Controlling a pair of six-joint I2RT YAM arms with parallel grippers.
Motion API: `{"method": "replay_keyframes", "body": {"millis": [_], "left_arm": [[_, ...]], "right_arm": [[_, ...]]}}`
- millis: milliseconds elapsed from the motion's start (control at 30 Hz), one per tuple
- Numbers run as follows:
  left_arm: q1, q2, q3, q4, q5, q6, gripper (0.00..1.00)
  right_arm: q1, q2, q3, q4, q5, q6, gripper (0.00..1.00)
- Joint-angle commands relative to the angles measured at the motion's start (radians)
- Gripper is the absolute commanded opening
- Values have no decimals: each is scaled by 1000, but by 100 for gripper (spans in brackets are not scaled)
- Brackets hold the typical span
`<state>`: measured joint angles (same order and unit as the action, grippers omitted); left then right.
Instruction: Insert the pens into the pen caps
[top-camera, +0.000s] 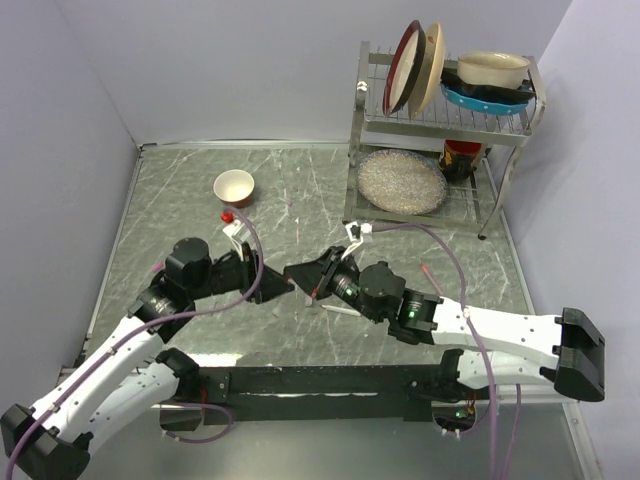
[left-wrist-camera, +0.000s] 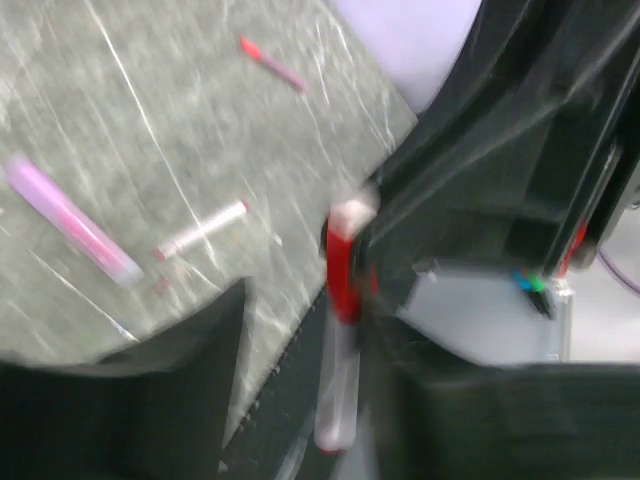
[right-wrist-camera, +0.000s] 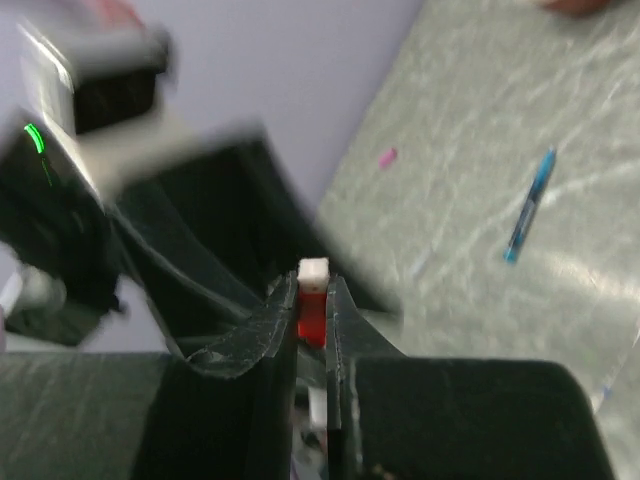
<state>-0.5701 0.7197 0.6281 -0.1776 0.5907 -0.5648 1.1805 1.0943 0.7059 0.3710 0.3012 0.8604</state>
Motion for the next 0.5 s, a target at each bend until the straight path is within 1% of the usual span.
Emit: {"method": "replay_keyframes", "body": {"millis": [0, 33, 67, 100, 133, 167, 200, 233, 267, 300, 333, 433, 467], "left_arm": [[41, -21, 67, 179, -80, 32, 63], [41, -37, 61, 129, -45, 43, 71], [41, -61, 50, 109, -11, 57, 75], [41, -75, 48, 86, 24, 80, 77], [41, -88, 50, 57, 23, 91, 82], [41, -117, 58, -13, 14, 104, 84], [41, -129, 61, -46, -3, 132, 86], [41, -143, 62, -78, -53, 143, 94], [41, -173, 59, -109, -80, 149, 98], [41, -187, 55, -117, -112, 143, 99], [41, -201, 41, -115, -182, 129, 99], [41, -230, 44, -109, -233, 118, 99], [41, -235, 48, -115, -283, 115, 99]], "right_arm": [[7, -71, 114, -311, -117, -26, 0], [-14, -74, 131, -331, -117, -34, 0], [-71, -79, 145, -348, -123, -56, 0], [-97, -79, 168, -383, -140, -64, 0], [-128, -79, 176, -395, -151, -73, 0], [-174, -76, 182, -406, -163, -90, 0], [-202, -56, 193, -424, -180, -99, 0], [-223, -41, 199, -438, -219, -107, 0], [-255, -21, 207, -451, -235, -119, 0], [-266, 17, 214, -458, -252, -126, 0], [-272, 41, 216, -458, -273, -126, 0], [-286, 137, 228, -440, -298, -110, 0], [-286, 166, 234, -435, -298, -104, 0]]}}
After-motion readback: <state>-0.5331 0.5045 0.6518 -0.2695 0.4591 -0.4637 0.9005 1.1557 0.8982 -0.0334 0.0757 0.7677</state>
